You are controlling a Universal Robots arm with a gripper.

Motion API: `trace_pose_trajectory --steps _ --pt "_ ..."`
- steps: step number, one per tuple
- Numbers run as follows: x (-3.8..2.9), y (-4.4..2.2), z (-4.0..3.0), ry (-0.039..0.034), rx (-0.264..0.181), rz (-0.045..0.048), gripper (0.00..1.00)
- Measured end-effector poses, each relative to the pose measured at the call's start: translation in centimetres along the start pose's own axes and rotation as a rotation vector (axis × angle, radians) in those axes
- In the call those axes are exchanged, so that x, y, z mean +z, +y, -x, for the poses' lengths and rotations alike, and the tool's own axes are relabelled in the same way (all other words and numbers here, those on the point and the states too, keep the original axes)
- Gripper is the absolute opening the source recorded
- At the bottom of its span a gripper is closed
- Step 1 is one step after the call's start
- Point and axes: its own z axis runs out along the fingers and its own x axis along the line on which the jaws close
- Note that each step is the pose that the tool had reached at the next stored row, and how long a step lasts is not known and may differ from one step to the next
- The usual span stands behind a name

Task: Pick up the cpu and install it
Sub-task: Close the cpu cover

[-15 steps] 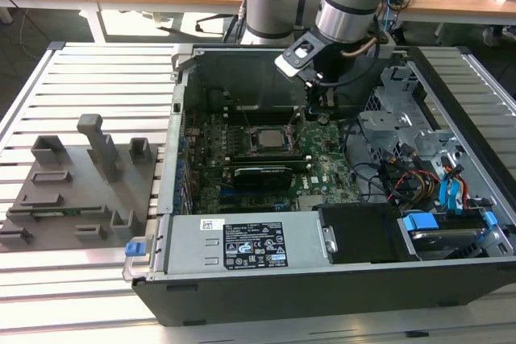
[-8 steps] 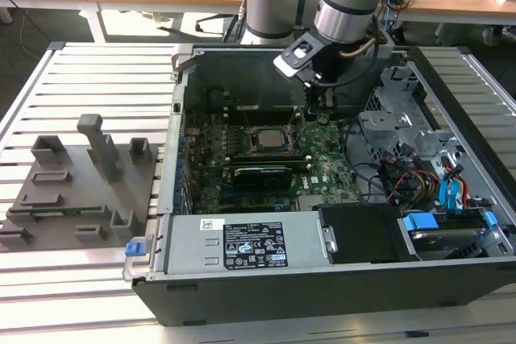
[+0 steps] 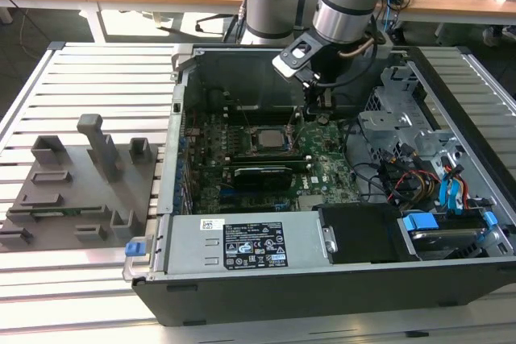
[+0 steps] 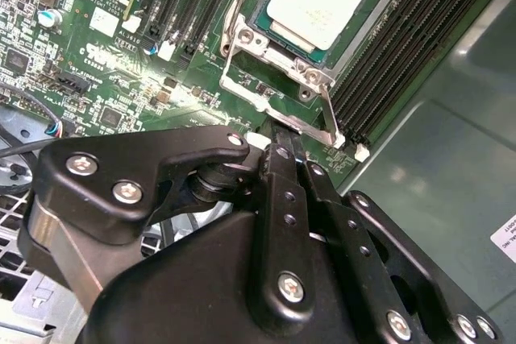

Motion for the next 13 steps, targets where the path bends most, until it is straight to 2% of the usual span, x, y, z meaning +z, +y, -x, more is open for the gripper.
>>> trace_pose_trajectory --steps 13 --pt "0.18 -0.42 0.0 0.0 0.0 0.0 0.11"
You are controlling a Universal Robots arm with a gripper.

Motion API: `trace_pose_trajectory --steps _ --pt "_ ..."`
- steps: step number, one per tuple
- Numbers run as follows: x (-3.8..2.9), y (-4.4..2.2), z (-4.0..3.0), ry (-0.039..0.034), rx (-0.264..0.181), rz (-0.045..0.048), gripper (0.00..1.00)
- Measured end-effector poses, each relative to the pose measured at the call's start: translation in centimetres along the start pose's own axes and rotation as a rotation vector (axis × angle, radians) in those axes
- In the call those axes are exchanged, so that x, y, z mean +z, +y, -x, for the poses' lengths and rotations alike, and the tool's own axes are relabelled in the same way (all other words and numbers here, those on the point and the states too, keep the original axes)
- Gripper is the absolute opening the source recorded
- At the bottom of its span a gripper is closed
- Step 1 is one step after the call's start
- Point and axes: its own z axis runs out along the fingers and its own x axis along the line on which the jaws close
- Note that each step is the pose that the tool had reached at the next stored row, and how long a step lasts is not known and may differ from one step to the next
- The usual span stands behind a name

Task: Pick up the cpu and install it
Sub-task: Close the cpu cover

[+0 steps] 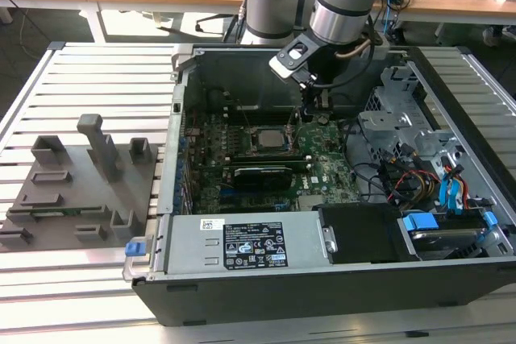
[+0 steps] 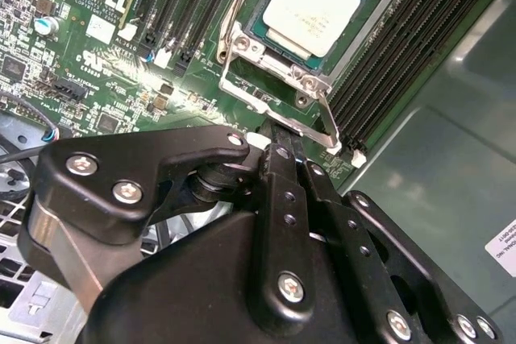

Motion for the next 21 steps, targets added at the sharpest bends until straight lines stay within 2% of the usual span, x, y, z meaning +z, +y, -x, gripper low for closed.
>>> trace_pose_trajectory --steps 9,21 --pt "0.12 -0.15 0.0 0.0 0.0 0.0 0.11" --pt "0.33 -0.78 -0.01 0.0 0.0 0.0 0.11"
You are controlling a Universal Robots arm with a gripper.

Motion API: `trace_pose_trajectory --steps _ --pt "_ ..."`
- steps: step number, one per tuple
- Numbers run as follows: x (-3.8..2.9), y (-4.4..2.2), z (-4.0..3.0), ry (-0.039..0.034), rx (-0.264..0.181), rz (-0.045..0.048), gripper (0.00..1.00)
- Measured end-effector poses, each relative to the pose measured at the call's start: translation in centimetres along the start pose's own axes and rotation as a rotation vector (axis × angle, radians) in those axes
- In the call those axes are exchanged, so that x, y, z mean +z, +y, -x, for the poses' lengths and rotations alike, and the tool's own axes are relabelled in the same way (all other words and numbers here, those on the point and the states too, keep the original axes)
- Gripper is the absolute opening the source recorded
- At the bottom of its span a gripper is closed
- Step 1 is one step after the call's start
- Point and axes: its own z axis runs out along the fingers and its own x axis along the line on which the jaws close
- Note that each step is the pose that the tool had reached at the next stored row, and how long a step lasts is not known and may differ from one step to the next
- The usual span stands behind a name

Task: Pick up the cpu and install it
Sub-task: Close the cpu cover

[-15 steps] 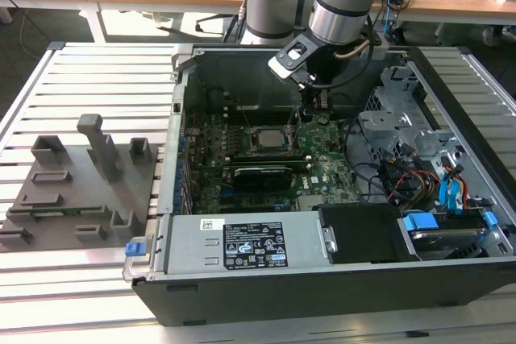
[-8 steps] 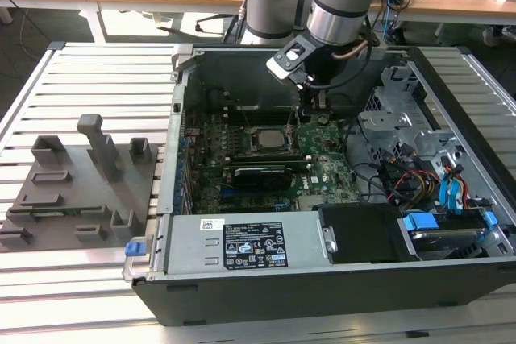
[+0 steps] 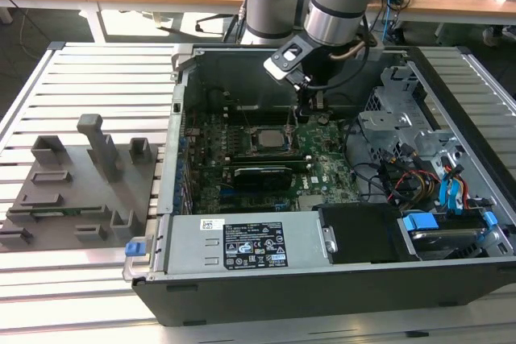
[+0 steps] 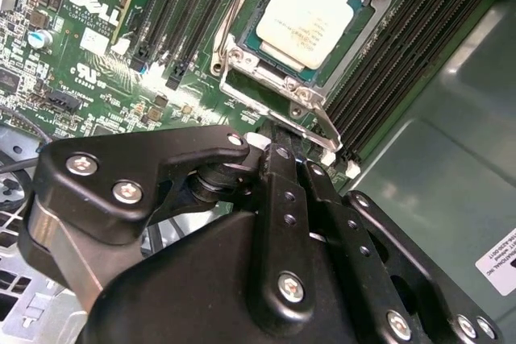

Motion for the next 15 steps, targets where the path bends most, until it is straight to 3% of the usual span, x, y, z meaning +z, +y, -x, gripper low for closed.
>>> trace_pose_trajectory --steps 9,15 --pt "0.21 -0.53 -0.01 0.0003 0.0 0.0001 0.11" --pt "0.78 -1.37 -0.01 -0.0001 0.0 0.0 0.11"
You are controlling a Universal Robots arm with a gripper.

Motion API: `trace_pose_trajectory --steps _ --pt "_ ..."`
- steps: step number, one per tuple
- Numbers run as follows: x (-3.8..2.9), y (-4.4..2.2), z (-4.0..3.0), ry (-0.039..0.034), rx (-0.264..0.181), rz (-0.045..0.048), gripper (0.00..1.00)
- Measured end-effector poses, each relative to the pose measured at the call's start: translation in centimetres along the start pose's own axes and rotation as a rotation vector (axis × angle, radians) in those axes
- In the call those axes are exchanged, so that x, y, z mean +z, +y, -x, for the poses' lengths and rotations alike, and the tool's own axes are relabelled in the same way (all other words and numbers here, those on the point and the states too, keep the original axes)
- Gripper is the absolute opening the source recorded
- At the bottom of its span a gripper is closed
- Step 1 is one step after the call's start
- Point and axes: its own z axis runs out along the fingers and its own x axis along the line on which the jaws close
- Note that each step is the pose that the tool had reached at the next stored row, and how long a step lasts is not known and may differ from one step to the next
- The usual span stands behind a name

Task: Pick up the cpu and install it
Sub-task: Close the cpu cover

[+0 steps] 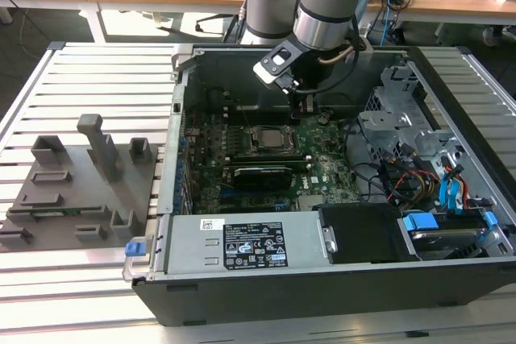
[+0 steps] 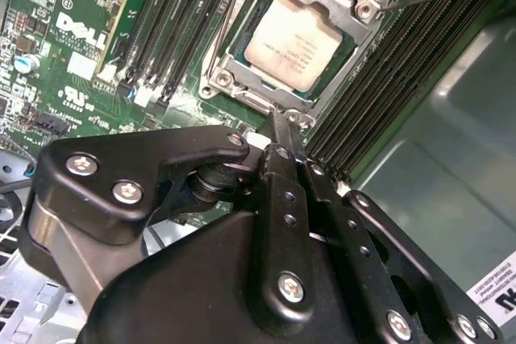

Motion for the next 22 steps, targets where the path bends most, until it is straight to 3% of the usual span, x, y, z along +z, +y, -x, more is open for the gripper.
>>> trace_pose_trajectory --steps 11,17,19,20,22 --pt "0.46 -1.62 -0.02 0.0002 0.0 0.0 0.11" --pt "1.33 -1.74 -0.01 0.0001 0.0 0.0 0.11" --pt "1.97 -1.75 0.01 0.0001 0.0 0.0 0.11" --pt "2.59 -1.75 0.03 0.0001 0.0 0.0 0.11" --pt "2.75 -1.77 0.03 0.0001 0.0 0.0 0.11"
